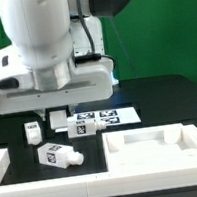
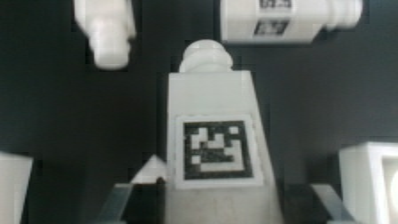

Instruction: Assemble one leg

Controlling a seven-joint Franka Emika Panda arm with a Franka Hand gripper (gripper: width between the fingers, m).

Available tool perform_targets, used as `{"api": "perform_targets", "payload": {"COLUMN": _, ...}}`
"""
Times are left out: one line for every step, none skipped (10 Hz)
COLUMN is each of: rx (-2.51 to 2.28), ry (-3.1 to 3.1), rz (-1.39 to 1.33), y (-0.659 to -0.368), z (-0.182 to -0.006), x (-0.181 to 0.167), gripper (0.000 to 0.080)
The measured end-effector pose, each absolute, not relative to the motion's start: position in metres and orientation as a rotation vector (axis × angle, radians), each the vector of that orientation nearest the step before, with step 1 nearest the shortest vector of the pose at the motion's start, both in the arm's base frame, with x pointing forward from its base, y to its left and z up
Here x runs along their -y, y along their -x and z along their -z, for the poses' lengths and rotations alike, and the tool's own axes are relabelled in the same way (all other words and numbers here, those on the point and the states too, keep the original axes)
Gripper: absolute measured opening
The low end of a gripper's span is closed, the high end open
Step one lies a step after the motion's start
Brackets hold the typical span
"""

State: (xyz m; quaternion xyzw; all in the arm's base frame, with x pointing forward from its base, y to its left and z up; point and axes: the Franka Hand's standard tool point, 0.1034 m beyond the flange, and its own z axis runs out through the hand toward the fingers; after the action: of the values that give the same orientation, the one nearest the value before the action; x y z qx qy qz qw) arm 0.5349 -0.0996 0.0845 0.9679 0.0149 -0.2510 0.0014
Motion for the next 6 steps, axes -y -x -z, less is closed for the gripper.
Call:
{"api": "perform_targets", "payload": {"rx": 0.028, "ry": -3.046, "rz": 0.725, "y": -0.54, "z": -0.1, "x": 0.076, "gripper": 0.0284}}
{"api": "perform_targets", "payload": {"rx": 0.029, "ry": -3.1, "rz": 0.565, "y": -0.556, "z": -0.122, "x": 0.045, "gripper": 0.0284}}
{"api": "perform_targets", "payload": {"rx": 0.009, "ry": -3.128, "rz": 0.418, "y": -0.563, "z": -0.133, "x": 0.032, "gripper": 0.0284}}
{"api": "perform_targets", "payload": {"rx": 0.006, "ry": -3.137, "rz": 0.279, "y": -0.564, "z": -0.129, "x": 0.036, "gripper": 0.0284}}
{"api": "perform_targets", "payload": {"rx": 0.012, "ry": -3.138, "rz": 0.182, "y": -0.563, "z": -0.126, "x": 0.039, "gripper": 0.0284}}
{"api": "perform_targets", "payload": {"rx": 0.01, "ry": -3.136, "rz": 0.076, "y": -0.567, "z": -0.126, "x": 0.039, "gripper": 0.0284}}
